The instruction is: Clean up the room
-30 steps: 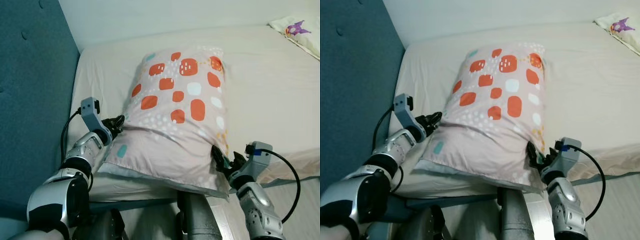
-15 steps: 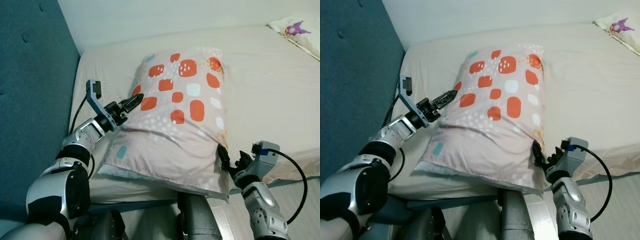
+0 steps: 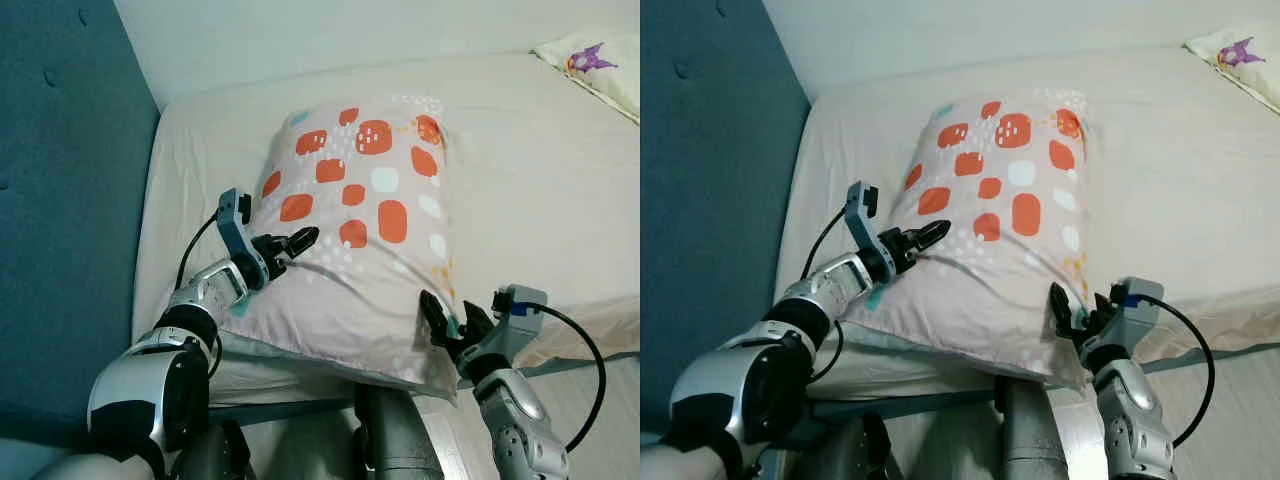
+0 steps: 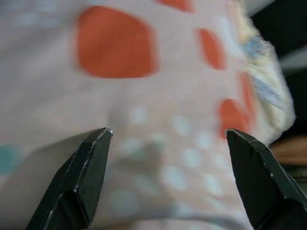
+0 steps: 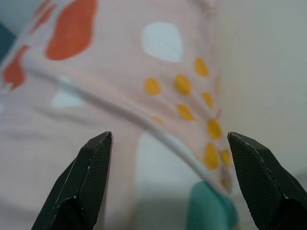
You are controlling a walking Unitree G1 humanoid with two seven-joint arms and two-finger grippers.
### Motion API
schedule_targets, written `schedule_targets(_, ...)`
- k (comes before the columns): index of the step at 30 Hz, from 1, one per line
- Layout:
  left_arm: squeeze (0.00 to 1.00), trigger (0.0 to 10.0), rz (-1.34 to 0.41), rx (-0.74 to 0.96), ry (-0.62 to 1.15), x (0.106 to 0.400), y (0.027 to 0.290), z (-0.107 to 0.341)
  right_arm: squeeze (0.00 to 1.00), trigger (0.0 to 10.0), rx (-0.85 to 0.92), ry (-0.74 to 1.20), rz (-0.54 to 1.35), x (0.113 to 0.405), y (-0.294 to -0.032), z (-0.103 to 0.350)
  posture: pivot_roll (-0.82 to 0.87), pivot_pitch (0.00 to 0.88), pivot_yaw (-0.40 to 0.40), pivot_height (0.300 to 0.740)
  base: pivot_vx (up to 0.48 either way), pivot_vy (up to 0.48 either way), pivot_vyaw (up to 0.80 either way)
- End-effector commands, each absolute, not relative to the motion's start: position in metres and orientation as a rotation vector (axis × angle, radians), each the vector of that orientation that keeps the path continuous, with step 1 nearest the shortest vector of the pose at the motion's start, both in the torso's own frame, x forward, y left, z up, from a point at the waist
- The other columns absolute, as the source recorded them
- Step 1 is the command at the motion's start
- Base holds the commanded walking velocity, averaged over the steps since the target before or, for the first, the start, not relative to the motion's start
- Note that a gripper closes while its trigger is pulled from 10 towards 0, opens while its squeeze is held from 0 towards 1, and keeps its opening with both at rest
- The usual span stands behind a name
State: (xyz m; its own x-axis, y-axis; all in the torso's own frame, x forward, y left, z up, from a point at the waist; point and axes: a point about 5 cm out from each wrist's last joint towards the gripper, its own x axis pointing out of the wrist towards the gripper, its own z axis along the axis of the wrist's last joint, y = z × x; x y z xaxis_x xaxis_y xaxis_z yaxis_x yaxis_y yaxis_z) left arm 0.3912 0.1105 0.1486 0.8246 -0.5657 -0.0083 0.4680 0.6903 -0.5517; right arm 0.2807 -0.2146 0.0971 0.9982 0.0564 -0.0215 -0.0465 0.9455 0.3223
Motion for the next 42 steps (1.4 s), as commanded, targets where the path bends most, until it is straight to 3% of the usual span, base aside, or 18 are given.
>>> schedule_targets(1, 0.0, 10.0, -0.503, -0.554, 0.248, 0.386, 0.112, 0.129, 1.0, 10.0, 0.36, 0.061, 0.078, 0.273, -0.207, 0.091, -0.28, 0.327, 0.046, 0.58, 0.0, 0.0, 0.0)
schedule_targets(4, 0.0, 10.0, -0.453, -0.563, 0.23, 0.388, 0.114, 0.132, 1.0, 10.0, 0.364, 0.067, 0.084, 0.27, -0.205, 0.09, -0.29, 0.336, 0.046, 0.58, 0.0, 0.0, 0.0)
schedule_targets(9, 0.0, 10.0, -0.224, -0.513, 0.18, 0.396, 0.139, 0.14, 1.0, 10.0, 0.373, 0.081, 0.095, 0.26, -0.2, 0.088, -0.29, 0.368, 0.045, 0.58, 0.0, 0.0, 0.0)
schedule_targets(16, 0.0, 10.0, -0.13, -0.424, 0.184, 0.395, 0.16, 0.136, 1.0, 10.0, 0.391, 0.084, 0.134, 0.256, -0.193, 0.089, -0.29, 0.39, 0.043, 0.58, 0.0, 0.0, 0.0)
schedule_targets(18, 0.0, 10.0, -0.084, -0.348, 0.214, 0.39, 0.177, 0.128, 1.0, 10.0, 0.4, 0.091, 0.154, 0.251, -0.187, 0.09, -0.29, 0.396, 0.048, 0.58, 0.0, 0.0, 0.0)
schedule_targets(23, 0.0, 10.0, -0.103, -0.35, 0.274, 0.38, 0.181, 0.109, 1.0, 10.0, 0.407, 0.096, 0.156, 0.247, -0.185, 0.09, -0.29, 0.414, 0.05, 0.58, 0.0, 0.0, 0.0)
schedule_targets(24, 0.0, 10.0, -0.179, -0.548, 0.323, 0.37, 0.175, 0.091, 1.0, 10.0, 0.414, 0.106, 0.156, 0.243, -0.184, 0.089, -0.29, 0.423, 0.048, 0.58, 0.0, 0.0, 0.0)
schedule_targets(27, 0.0, 10.0, -0.213, -0.667, 0.325, 0.367, 0.171, 0.088, 1.0, 10.0, 0.415, 0.109, 0.156, 0.241, -0.184, 0.088, -0.3, 0.425, 0.048, 0.58, 0.0, 0.0, 0.0)
schedule_targets(29, 0.0, 10.0, -0.343, -0.873, 0.297, 0.364, 0.16, 0.089, 1.0, 10.0, 0.416, 0.116, 0.155, 0.238, -0.184, 0.088, -0.3, 0.432, 0.046, 0.58, 0.0, 0.0, 0.0)
schedule_targets(35, 0.0, 10.0, -0.537, -1.153, 0.196, 0.366, 0.146, 0.108, 1.0, 10.0, 0.415, 0.126, 0.158, 0.235, -0.183, 0.088, -0.3, 0.432, 0.043, 0.58, 0.0, 0.0, 0.0)
schedule_targets(41, 0.0, 10.0, -0.647, -1.27, 0.105, 0.371, 0.138, 0.127, 1.0, 10.0, 0.416, 0.132, 0.163, 0.234, -0.183, 0.089, -0.3, 0.427, 0.04, 0.58, 0.0, 0.0, 0.0)
schedule_targets(42, 0.0, 10.0, -0.73, -1.307, 0.071, 0.371, 0.13, 0.136, 1.0, 10.0, 0.416, 0.135, 0.166, 0.234, -0.182, 0.088, -0.3, 0.424, 0.039, 0.58, 0.0, 0.0, 0.0)
